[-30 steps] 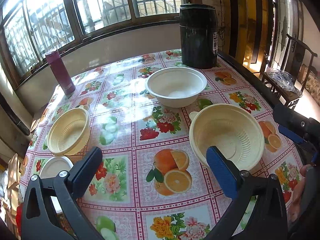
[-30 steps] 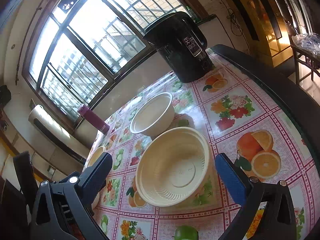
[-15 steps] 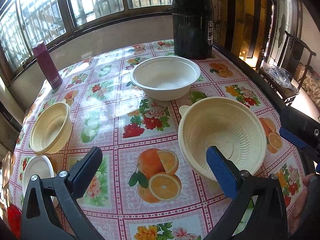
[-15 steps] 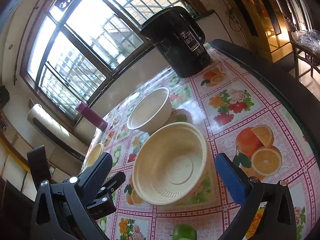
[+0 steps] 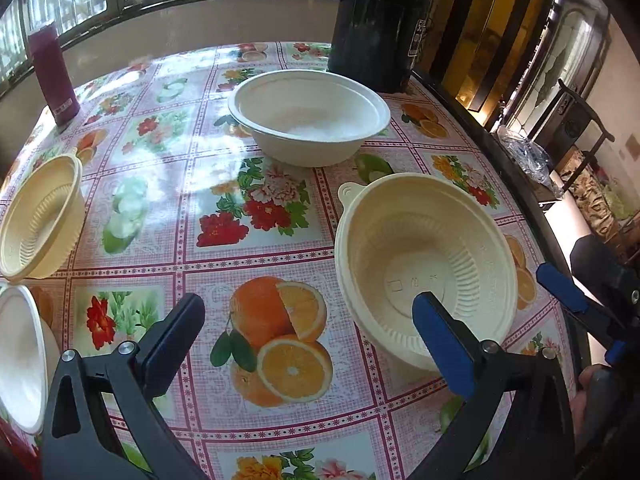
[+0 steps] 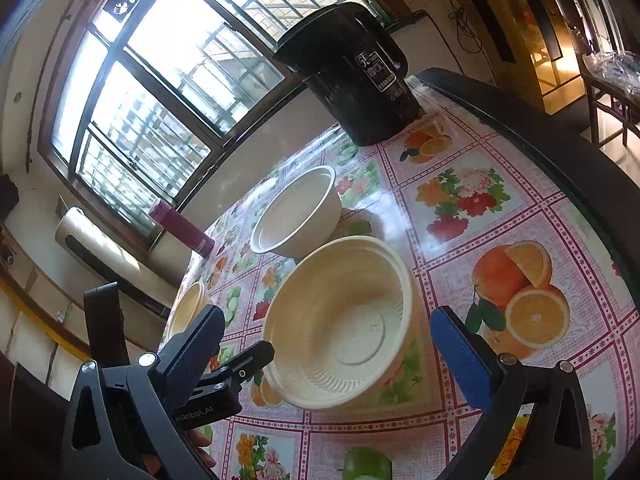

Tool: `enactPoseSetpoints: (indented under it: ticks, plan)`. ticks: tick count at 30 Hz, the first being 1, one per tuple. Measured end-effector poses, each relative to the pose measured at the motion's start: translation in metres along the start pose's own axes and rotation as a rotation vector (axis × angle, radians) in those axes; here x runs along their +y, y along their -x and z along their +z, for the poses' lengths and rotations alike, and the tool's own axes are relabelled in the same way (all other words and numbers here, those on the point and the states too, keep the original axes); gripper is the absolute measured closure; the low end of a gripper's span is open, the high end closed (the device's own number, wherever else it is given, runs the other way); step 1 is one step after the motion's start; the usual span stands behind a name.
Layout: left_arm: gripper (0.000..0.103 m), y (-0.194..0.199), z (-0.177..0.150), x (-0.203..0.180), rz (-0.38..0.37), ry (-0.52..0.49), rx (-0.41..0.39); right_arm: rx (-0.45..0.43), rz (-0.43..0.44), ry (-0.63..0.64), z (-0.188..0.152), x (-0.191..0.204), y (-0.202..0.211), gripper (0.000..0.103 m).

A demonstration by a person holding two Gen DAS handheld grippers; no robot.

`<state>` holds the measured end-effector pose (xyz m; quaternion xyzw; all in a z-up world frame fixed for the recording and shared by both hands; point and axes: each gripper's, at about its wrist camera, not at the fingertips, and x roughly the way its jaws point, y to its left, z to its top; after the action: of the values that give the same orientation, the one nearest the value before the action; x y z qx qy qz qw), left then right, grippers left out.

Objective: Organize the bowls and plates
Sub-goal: 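Close the right gripper on the cream colander bowl rim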

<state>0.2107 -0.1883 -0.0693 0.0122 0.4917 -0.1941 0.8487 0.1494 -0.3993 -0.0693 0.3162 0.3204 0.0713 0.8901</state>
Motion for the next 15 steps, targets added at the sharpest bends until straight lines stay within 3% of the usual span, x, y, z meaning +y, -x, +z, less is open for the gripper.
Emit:
enactPoseSetpoints:
  ticks: [3, 10, 12, 15]
  plan:
    - [0.000, -0.010, 0.003, 0.014, -0.132, 0.091, 0.091, -0.002, 0.002, 0.000, 0.000, -0.001, 0.000, 0.000]
    - [0.000, -0.002, 0.008, 0.025, -0.234, 0.170, 0.129, -0.018, 0.001, -0.008, 0.001, -0.004, 0.001, 0.000]
    - [0.000, 0.003, 0.011, 0.025, -0.237, 0.184, 0.121, -0.023, 0.001, -0.016, 0.001, -0.006, 0.001, 0.000]
    - [0.000, 0.003, 0.015, 0.028, -0.177, 0.193, 0.143, -0.034, 0.005, -0.035, 0.002, -0.010, 0.003, 0.000]
